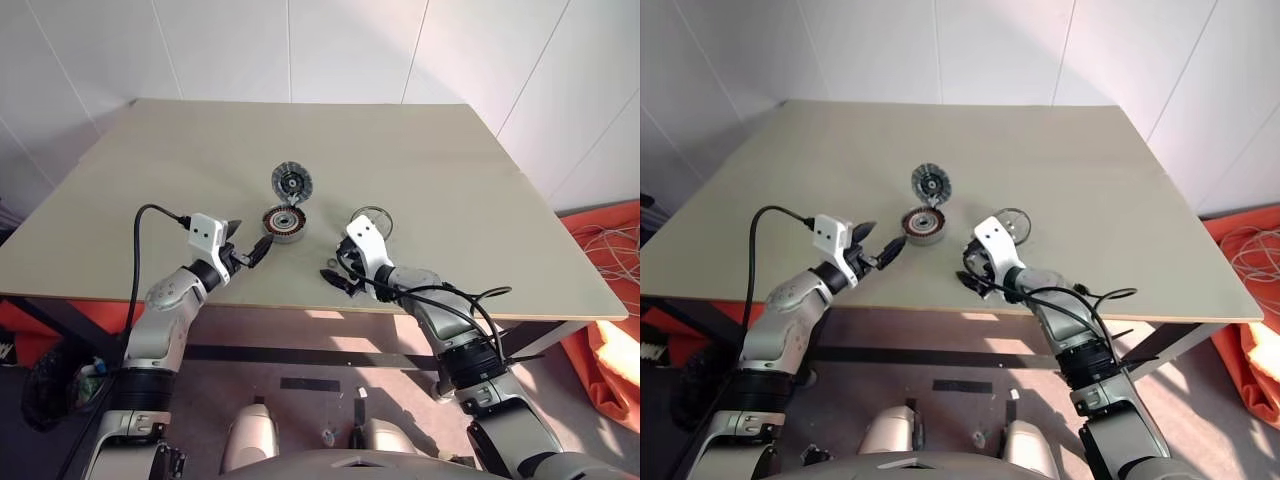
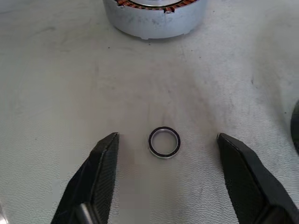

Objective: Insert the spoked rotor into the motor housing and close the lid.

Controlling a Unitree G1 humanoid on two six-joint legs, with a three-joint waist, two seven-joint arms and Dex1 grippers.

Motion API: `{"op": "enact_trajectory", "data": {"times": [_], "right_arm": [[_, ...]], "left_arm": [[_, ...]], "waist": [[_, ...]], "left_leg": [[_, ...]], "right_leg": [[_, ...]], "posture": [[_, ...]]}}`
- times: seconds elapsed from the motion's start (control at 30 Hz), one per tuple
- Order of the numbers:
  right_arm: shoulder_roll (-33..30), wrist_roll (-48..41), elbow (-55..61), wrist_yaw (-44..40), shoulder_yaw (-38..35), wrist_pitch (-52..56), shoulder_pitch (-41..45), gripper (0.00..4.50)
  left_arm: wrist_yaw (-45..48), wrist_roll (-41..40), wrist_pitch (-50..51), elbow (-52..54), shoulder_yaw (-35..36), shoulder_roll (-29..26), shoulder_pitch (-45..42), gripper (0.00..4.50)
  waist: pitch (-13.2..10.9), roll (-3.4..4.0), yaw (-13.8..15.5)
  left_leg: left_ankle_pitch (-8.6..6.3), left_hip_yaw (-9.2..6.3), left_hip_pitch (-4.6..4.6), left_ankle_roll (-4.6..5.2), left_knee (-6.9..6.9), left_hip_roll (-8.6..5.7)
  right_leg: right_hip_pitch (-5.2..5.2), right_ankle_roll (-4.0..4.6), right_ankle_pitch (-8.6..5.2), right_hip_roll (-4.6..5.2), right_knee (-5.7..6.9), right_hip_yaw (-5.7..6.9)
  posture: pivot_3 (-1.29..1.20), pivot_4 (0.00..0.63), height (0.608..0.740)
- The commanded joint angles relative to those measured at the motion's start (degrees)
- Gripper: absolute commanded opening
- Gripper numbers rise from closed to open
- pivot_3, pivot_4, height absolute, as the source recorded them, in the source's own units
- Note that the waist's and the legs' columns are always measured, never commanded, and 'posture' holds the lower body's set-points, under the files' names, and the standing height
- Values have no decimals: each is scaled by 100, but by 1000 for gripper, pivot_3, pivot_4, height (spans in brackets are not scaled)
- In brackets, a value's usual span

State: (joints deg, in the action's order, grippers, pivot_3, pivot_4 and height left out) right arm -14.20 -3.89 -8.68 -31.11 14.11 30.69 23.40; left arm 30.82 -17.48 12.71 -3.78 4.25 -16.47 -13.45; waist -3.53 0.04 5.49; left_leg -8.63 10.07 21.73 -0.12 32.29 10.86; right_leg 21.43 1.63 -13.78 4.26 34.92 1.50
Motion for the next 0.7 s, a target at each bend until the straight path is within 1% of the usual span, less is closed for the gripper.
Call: {"op": "enact_trajectory", "data": {"times": [0.03, 0.07, 0.1, 0.13, 0.33, 0.4, 0.47, 0.7], "right_arm": [[14, 14, 5, 19, -90, -121, 115, 2454], [13, 26, -1, 24, -93, -132, 117, 2163], [2, 44, -2, 7, -83, -168, 121, 1727], [-7, 55, 0, 3, -90, -181, 124, 1469], [-10, 77, -16, 22, -139, -189, 138, 1469], [-11, 74, -16, 24, -153, -183, 141, 1135], [-19, 73, -8, 25, -163, -177, 147, 658], [-10, 49, 21, 49, -217, -156, 203, 646]], "left_arm": [[-16, 19, -125, 183, 46, -48, -144, 4500], [-16, 20, -130, 179, 45, -48, -146, 4500], [-17, 20, -134, 176, 47, -48, -148, 4500], [-20, 21, -142, 172, 48, -47, -150, 4500], [-28, 26, -163, 158, 55, -43, -161, 4500], [-32, 27, -165, 158, 54, -40, -162, 4500], [-35, 29, -168, 157, 54, -38, -165, 4500], [-43, 31, -180, 153, 52, -26, -169, 4500]], "waist": [[0, 0, 0], [0, 0, -1], [0, 0, 0], [0, 0, 0], [0, 0, 0], [0, 0, -1], [0, 0, -1], [0, 0, -1]], "left_leg": [[0, 0, 0, 0, 0, 0], [0, 0, 0, 0, 0, 0], [0, 0, 1, 0, 0, 0], [0, 0, 1, 0, 0, 0], [0, 0, 2, 0, -1, 0], [0, 0, 1, 0, -1, 0], [0, 0, 1, 0, -1, 0], [0, 0, 1, 0, -1, 0]], "right_leg": [[0, 0, 0, 0, 0, 0], [1, 1, 0, 0, 0, 0], [1, 1, 0, 0, -1, 0], [1, 1, 0, 0, -2, 0], [2, 1, 1, 0, -2, 0], [1, 1, 1, 0, -2, 0], [1, 1, 0, 0, -1, 0], [1, 1, 1, 0, -1, 0]], "posture": [[0, 0, 740], [0, 0, 740], [0, 0, 740], [0, 0, 740], [0, 0, 740], [0, 0, 740], [0, 0, 740], [0, 0, 740]]}}
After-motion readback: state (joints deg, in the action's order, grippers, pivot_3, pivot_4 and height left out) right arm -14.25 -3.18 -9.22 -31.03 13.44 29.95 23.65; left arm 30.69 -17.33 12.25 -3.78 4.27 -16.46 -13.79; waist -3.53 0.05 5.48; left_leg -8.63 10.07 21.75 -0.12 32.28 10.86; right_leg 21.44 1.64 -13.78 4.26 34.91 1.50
